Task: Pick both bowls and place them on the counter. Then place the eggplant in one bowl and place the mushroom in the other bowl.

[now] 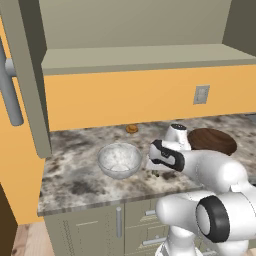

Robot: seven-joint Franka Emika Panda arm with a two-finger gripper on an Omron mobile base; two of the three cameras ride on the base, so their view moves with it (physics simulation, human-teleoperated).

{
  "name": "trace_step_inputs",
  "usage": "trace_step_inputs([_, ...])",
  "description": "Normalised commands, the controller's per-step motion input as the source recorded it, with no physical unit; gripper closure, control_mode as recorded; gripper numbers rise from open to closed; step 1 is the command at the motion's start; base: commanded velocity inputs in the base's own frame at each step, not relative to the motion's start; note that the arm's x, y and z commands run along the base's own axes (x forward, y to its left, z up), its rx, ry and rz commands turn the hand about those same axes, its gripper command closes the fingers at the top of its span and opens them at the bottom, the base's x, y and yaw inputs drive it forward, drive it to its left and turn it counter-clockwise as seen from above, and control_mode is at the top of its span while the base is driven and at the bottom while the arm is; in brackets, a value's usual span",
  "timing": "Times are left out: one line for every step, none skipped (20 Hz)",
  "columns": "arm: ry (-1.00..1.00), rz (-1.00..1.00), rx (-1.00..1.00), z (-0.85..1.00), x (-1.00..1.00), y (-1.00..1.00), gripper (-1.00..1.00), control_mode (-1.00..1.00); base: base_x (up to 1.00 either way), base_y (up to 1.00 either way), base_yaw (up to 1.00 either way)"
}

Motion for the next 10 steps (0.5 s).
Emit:
trace_step_inputs([0.00, 0.01, 0.00, -0.20, 0.30, 0.04, -1.00, -1.00, 0.00, 0.00, 0.00])
trace_step_inputs([0.00, 0.01, 0.00, -0.21, 0.34, 0.03, -1.00, -1.00, 0.00, 0.00, 0.00])
trace_step_inputs([0.00, 0.03, 0.00, -0.19, 0.38, 0.02, -1.00, -1.00, 0.00, 0.00, 0.00])
trace_step_inputs([0.00, 0.04, 0.00, -0.18, 0.40, 0.00, -1.00, -1.00, 0.00, 0.00, 0.00])
trace_step_inputs([0.00, 0.05, 0.00, -0.17, 0.42, 0.00, -1.00, -1.00, 0.00, 0.00, 0.00])
trace_step_inputs([0.00, 0.05, 0.00, -0.15, 0.42, 0.00, -1.00, -1.00, 0.00, 0.00, 0.00])
trace_step_inputs([0.00, 0.05, 0.00, -0.16, 0.41, 0.00, -1.00, -1.00, 0.00, 0.00, 0.00])
trace_step_inputs([0.00, 0.05, 0.00, -0.16, 0.41, 0.00, -1.00, -1.00, 0.00, 0.00, 0.00])
trace_step_inputs([0.00, 0.05, 0.00, -0.18, 0.41, 0.00, -1.00, -1.00, 0.00, 0.00, 0.00])
trace_step_inputs([0.00, 0.05, 0.00, -0.19, 0.40, 0.00, -1.00, -1.00, 0.00, 0.00, 0.00])
